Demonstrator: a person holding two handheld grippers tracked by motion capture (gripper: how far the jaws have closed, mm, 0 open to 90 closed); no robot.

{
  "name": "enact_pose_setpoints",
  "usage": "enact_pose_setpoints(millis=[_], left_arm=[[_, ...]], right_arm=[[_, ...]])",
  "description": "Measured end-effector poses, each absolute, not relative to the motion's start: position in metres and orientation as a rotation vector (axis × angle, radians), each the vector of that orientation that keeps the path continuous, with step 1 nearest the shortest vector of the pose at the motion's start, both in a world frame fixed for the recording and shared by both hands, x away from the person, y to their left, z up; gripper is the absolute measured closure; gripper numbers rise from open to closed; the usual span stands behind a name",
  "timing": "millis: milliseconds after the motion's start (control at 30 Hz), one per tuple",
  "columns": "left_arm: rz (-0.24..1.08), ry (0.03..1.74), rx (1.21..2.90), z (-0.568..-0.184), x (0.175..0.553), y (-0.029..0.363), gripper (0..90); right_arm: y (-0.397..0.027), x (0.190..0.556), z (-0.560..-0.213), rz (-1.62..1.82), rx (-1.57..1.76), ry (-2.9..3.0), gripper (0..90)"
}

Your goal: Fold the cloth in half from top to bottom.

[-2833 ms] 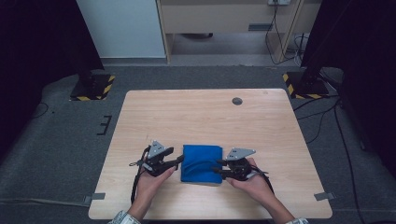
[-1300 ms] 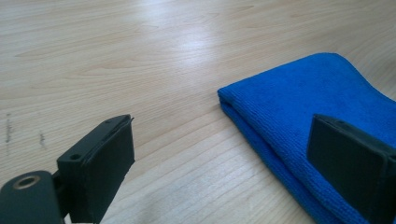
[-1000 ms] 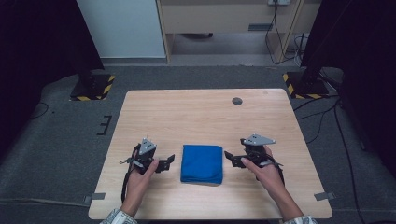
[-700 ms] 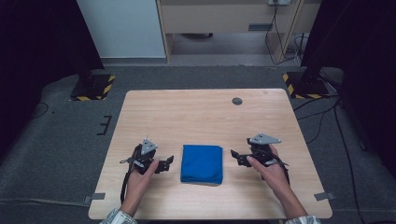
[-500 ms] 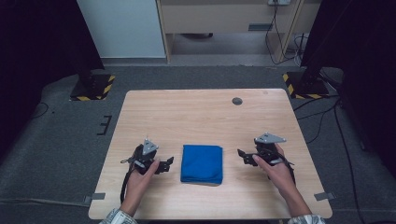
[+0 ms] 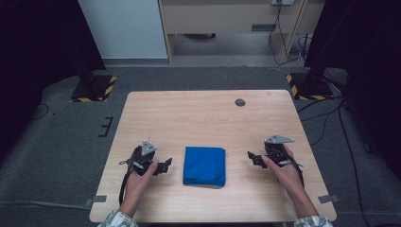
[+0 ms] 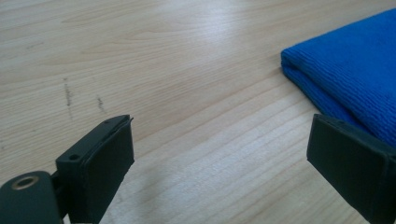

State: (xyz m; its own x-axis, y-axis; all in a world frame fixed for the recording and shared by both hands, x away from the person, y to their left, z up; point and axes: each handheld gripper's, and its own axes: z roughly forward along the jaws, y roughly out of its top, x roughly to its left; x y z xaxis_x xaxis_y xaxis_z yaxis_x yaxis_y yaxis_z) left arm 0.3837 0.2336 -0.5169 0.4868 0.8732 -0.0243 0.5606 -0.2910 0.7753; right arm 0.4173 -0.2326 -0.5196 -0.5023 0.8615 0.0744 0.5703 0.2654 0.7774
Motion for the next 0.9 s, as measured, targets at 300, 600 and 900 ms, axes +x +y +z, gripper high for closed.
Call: enact_pose_setpoints(millis=[300, 600, 900], left_arm=[[0.571, 1.256, 1.990, -0.522, 0.391, 0.251, 6.7], [0.588, 1.303, 1.995, -0.526, 0.395, 0.263, 6.7], [0.571, 1.330, 2.013, -0.534, 0.400, 0.268, 6.6]], right_arm=[[-0.251, 0.428, -0.520, 1.113, 1.406, 2.078, 11.6], [-0.269, 0.438, -0.529, 1.047, 1.485, 2.029, 11.6], [-0.275, 0.443, -0.538, 0.966, 1.530, 2.026, 10.3]])
